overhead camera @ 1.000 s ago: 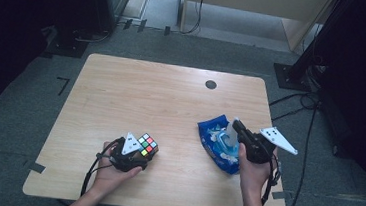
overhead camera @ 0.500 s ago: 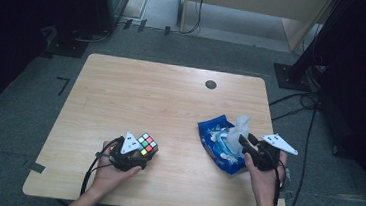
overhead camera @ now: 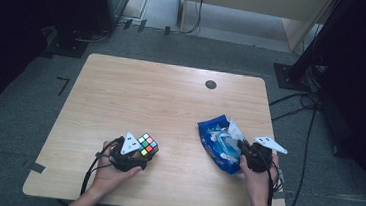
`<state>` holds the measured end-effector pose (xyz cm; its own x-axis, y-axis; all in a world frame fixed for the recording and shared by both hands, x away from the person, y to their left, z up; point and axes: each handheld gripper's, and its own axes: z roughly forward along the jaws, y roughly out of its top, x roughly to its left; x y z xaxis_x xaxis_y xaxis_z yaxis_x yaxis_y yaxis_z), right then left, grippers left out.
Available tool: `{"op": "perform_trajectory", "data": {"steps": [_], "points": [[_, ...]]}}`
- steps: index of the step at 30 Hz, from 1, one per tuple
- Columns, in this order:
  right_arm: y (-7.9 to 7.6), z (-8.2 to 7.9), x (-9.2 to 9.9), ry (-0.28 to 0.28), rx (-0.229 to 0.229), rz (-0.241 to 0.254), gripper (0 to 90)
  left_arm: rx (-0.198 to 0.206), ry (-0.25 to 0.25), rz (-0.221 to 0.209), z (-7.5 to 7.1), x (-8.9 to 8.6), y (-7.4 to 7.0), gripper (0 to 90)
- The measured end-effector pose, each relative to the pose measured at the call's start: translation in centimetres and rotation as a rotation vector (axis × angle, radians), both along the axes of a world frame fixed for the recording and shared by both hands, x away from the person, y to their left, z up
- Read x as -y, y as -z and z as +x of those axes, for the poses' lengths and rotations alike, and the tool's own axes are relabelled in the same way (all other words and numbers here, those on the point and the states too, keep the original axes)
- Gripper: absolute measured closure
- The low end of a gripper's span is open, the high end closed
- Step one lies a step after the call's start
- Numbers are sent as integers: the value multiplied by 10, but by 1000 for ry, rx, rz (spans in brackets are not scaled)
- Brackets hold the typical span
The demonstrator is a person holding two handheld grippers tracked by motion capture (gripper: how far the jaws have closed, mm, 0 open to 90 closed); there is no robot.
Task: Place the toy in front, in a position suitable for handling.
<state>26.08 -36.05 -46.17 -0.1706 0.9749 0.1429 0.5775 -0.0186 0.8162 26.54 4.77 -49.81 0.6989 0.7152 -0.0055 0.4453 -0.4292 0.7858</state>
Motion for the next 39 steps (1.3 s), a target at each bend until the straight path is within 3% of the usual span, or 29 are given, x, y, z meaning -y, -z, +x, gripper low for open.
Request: {"op": "perform_trajectory", "data": {"steps": [5,7,9,13,17,19,20,23,25,31,34,39], "points": [[-28,-12,-1,-4,133,23,896,-1,8,0,-1,2,0,341],[-47,-18,-13,-68,177,48,895,3,11,-3,-1,3,-1,342],[-51,-19,-18,-84,181,55,894,7,16,-8,-2,5,-3,341],[-62,-24,-54,-209,182,87,890,18,26,-25,-3,10,-7,342],[-55,-25,-96,-338,141,117,890,21,47,-12,-5,16,-6,342],[-46,-26,-129,-429,102,121,889,31,56,2,-8,22,-6,342],[-46,-26,-129,-429,102,121,889,31,56,2,-8,22,-6,342],[-37,-27,-160,-498,73,93,886,43,74,18,-11,28,-7,342],[-28,-30,-183,-543,56,41,881,59,63,30,-14,31,-7,342],[-17,-36,-209,-594,53,6,871,71,73,69,-18,36,-11,342],[-16,-37,-214,-594,65,-11,871,67,90,72,-22,41,-10,343],[-14,-31,-212,-570,87,5,881,72,99,78,-24,45,-11,344]]}}
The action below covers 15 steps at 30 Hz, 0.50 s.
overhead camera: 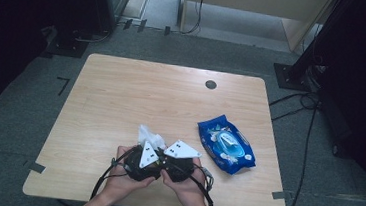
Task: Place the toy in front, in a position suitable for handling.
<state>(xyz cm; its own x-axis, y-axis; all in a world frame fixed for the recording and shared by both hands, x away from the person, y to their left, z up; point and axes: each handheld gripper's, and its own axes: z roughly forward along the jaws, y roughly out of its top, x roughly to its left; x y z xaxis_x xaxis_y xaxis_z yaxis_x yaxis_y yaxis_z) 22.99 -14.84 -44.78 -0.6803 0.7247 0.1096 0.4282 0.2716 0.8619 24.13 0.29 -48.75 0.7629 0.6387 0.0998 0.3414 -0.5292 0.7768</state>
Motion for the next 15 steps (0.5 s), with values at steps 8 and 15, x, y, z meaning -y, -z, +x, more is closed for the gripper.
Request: {"op": "perform_trajectory", "data": {"steps": [8,15], "points": [[-1,6,23,75,-1,18,882,-4,-26,-18,5,-8,-2,344],[-4,-8,14,18,27,-9,883,-5,-50,-41,8,-14,-6,344]]}}
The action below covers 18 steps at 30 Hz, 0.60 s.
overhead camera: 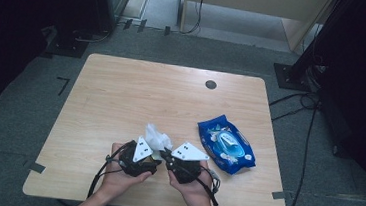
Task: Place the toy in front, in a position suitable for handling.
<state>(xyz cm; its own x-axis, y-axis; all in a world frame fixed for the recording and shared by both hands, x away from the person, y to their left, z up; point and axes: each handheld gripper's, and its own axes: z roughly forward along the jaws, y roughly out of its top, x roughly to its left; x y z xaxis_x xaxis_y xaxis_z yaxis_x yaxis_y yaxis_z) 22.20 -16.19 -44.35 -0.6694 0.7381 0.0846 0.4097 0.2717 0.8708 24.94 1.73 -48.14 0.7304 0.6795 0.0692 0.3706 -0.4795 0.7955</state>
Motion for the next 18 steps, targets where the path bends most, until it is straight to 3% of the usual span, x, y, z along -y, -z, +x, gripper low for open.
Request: {"op": "perform_trajectory", "data": {"steps": [10,14,16,18], "points": [[2,-3,-13,-41,4,16,884,0,24,6,-5,6,1,344],[3,0,-11,-21,8,22,886,2,38,3,-7,8,2,344],[1,6,-3,24,15,26,888,3,38,-1,-6,8,1,344],[1,7,-1,36,11,33,888,-1,36,-9,-5,6,0,344]]}}
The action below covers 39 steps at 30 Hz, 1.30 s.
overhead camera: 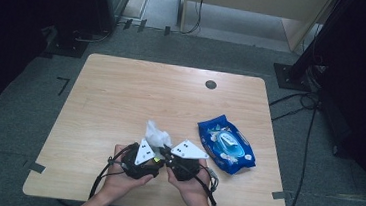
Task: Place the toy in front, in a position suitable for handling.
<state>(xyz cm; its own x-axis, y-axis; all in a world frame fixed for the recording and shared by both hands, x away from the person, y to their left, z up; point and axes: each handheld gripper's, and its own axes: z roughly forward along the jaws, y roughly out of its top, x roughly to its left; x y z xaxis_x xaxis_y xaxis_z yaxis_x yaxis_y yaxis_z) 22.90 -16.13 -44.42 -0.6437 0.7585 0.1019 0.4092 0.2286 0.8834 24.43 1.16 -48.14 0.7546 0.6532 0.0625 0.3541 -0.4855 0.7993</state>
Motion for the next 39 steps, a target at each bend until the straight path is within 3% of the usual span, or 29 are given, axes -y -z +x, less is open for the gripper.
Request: {"op": "perform_trajectory", "data": {"steps": [2,5,12,16,20,24,28,30,31,33,36,37,39], "points": [[-1,2,8,28,-12,19,888,0,-11,-5,2,-3,-1,345],[-2,0,10,28,-5,16,888,-7,-22,-14,4,-6,-1,344],[-1,-16,-15,-64,14,-18,888,-9,-15,-9,1,-4,-1,344],[1,-10,-15,-64,-3,5,888,0,-6,0,-3,-1,0,344],[1,4,3,37,2,14,890,-5,-10,-5,-1,-5,1,344],[7,19,31,151,-39,31,888,5,-32,-49,4,-15,-5,344],[14,25,47,187,-63,29,854,-5,-48,-73,8,-23,-7,344],[17,27,49,176,-73,33,766,-14,-50,-93,10,-27,-8,344],[18,27,49,152,-76,38,635,-20,-52,-105,11,-29,-9,344],[19,27,49,138,-72,36,592,-26,-59,-126,14,-34,-12,344],[31,25,47,19,-78,69,479,-41,-84,-174,22,-45,-19,344],[39,25,45,-45,-62,80,413,-44,-89,-187,23,-48,-21,344],[42,24,43,-65,-44,73,376,-50,-99,-209,26,-53,-24,344]]}}
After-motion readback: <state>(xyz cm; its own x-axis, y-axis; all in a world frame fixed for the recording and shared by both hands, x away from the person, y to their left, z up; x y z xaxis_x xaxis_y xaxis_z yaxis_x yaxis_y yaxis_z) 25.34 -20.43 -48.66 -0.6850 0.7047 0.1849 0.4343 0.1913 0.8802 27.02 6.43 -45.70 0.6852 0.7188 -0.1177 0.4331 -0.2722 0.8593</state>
